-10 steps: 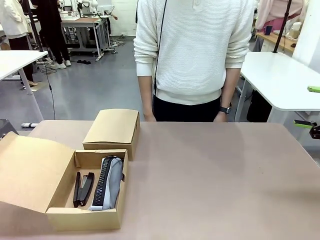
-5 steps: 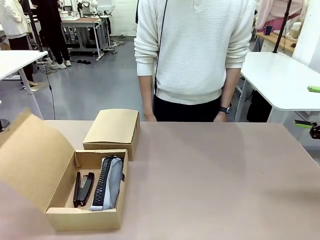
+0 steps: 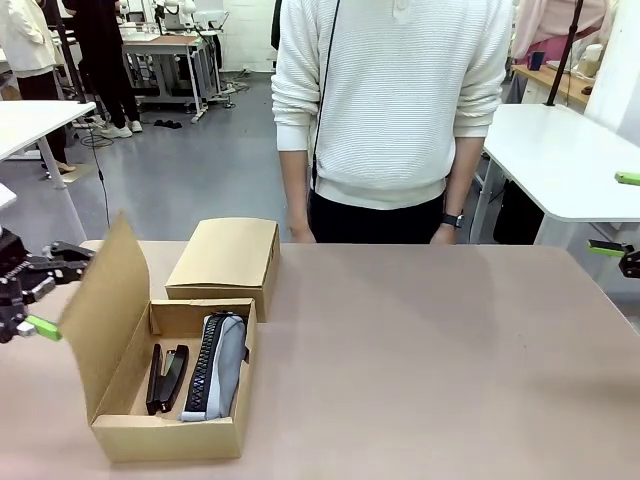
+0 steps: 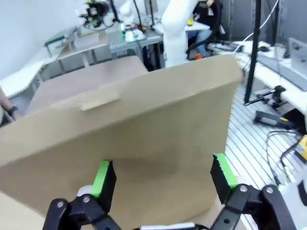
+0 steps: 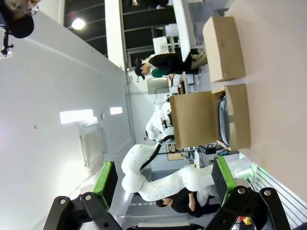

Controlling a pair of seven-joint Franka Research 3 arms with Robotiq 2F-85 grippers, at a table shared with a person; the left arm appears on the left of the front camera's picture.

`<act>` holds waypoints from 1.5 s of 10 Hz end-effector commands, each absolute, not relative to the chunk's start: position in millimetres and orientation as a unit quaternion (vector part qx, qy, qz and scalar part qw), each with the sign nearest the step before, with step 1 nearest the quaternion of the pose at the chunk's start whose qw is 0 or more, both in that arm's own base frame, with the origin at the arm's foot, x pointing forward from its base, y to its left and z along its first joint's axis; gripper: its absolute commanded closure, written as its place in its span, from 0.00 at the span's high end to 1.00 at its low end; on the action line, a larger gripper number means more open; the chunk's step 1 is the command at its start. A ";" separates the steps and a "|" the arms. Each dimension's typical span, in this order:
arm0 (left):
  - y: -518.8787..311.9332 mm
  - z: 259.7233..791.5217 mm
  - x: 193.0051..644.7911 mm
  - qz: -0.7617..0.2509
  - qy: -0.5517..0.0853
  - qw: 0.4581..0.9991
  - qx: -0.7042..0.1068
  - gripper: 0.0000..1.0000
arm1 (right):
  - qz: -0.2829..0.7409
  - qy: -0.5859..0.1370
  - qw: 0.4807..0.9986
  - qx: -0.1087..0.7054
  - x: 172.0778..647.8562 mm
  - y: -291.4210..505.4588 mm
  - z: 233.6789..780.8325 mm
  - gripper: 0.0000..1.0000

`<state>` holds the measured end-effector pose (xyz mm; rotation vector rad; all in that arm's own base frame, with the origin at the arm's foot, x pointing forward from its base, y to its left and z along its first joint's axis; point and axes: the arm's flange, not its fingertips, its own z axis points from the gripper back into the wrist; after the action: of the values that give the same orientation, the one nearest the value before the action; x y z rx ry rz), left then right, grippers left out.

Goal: Place items inside the box.
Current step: Close the lid of the Mailer Box closest to the robot.

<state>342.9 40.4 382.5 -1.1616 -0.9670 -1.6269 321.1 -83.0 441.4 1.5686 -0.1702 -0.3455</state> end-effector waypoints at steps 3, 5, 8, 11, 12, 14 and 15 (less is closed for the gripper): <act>-19.2 346.3 343.0 -0.663 -0.395 0.415 -0.483 1.00 | -0.162 -0.074 0.688 0.703 318.1 -81.1 445.5 1.00; -37.7 332.9 339.7 -0.653 -0.416 0.415 -0.478 1.00 | -0.162 -0.074 0.688 0.703 318.1 -81.1 445.5 1.00; -55.5 316.0 336.0 -0.672 -0.434 0.430 -0.419 1.00 | -0.162 -0.074 0.688 0.703 318.1 -81.1 445.5 1.00; -67.6 299.5 343.8 -0.671 -0.424 0.468 -0.390 1.00 | -0.162 -0.074 0.688 0.703 318.1 -81.1 445.5 1.00; -68.9 295.0 345.8 -0.671 -0.422 0.476 -0.380 1.00 | -0.162 -0.074 0.688 0.703 318.1 -81.1 445.5 1.00; -71.6 284.6 347.4 -0.678 -0.400 0.498 -0.363 1.00 | -0.162 -0.074 0.688 0.703 318.1 -81.1 445.5 1.00; -72.2 283.6 347.8 -0.679 -0.395 0.500 -0.364 1.00 | -0.162 -0.074 0.688 0.703 318.1 -81.1 445.5 1.00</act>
<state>375.7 -65.4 299.3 -0.9084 -0.9265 -1.6264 321.0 -83.1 441.4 1.5687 -0.1705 -0.3457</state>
